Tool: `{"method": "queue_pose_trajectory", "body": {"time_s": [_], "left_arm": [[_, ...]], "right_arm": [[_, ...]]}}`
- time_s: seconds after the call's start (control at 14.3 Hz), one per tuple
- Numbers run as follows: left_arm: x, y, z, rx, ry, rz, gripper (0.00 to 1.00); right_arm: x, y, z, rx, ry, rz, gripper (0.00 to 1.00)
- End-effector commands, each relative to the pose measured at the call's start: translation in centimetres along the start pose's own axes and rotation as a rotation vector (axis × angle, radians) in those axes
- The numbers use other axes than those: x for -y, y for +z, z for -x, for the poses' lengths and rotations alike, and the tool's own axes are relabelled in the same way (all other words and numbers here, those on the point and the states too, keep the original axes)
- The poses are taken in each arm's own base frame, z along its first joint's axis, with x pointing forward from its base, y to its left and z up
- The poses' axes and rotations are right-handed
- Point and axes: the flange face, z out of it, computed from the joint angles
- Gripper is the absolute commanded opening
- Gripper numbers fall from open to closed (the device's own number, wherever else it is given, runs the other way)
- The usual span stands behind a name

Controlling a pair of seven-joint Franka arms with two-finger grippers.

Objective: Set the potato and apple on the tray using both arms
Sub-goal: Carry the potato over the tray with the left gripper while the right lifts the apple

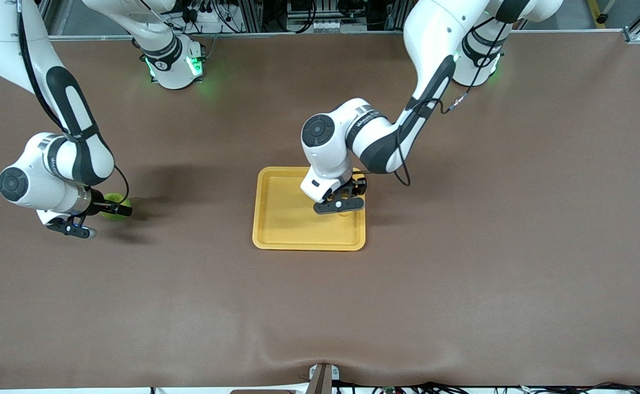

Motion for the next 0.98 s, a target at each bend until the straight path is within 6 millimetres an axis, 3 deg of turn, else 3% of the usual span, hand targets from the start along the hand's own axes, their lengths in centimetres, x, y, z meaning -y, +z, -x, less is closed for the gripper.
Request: {"method": "queue_pose_trajectory", "body": {"time_s": [0.0,0.35,0.7,0.77,0.84,0.91], "left_arm": [[-1.4,1.8,0.6,-0.024,0.029,-0.054,0.0],[-2.5,4.0,2.1,-0.004,0.074,-0.077,0.0],[-2.7,4.5,2.4,0.001,0.078,-0.081,0.0],[-2.7,4.6,2.3,0.003,0.076,-0.081,0.06],[-2.6,4.5,2.2,0.003,0.073,-0.081,0.27],[-2.6,4.7,2.3,0.002,0.07,-0.083,0.89]], "right_arm": [[0.5,-2.3,0.1,0.012,0.001,-0.014,0.0],[3.9,-3.9,0.3,0.041,0.035,-0.056,0.0],[10.3,-5.2,0.6,0.028,0.139,-0.048,0.0],[11.1,-5.4,0.6,0.023,0.143,-0.047,0.0],[11.6,-5.6,0.6,0.019,0.15,-0.047,0.0],[12.7,-5.8,0.8,0.014,0.158,-0.046,0.0]]}}
